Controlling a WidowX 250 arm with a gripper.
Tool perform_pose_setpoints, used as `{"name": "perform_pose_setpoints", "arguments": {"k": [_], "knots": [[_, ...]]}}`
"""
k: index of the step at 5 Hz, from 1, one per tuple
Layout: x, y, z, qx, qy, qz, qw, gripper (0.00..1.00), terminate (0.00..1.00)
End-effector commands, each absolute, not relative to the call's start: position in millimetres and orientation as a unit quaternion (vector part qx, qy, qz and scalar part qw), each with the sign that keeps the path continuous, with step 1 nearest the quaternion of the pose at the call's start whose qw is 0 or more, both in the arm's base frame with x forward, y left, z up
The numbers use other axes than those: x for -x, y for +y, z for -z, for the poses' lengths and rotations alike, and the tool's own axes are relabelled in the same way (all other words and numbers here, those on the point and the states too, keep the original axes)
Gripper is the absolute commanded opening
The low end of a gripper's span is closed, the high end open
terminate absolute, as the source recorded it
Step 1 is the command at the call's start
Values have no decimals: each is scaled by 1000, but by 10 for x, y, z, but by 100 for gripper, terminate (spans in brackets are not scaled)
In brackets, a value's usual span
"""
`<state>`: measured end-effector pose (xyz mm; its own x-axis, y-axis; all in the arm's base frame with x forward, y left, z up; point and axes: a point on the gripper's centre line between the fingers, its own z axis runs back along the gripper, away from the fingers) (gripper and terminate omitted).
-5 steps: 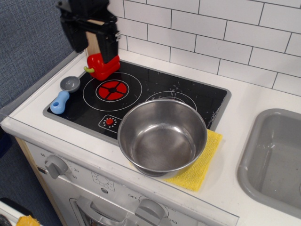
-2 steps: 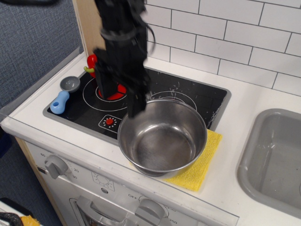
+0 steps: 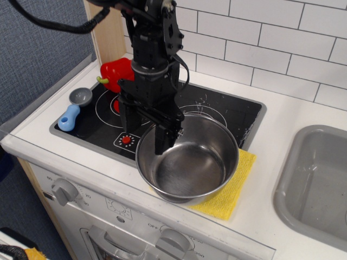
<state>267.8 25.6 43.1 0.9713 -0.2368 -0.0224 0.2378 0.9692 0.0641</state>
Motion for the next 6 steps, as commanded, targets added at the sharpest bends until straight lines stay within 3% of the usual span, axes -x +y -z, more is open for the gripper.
{"name": "perform_pose_setpoints", "arguments": {"k": [1,3,4,5,6], "knots": [[-2645,297,-562,-30,-27,122,992,0,0],[-2624,257,-591,-20,-31,128,991,0,0],[-2731,207,-942,3,-35,112,993,0,0],[-3050,291,-1292,23,-40,62,997,0,0],[-3408,498,-1219,6,-27,13,1000,0,0]]}}
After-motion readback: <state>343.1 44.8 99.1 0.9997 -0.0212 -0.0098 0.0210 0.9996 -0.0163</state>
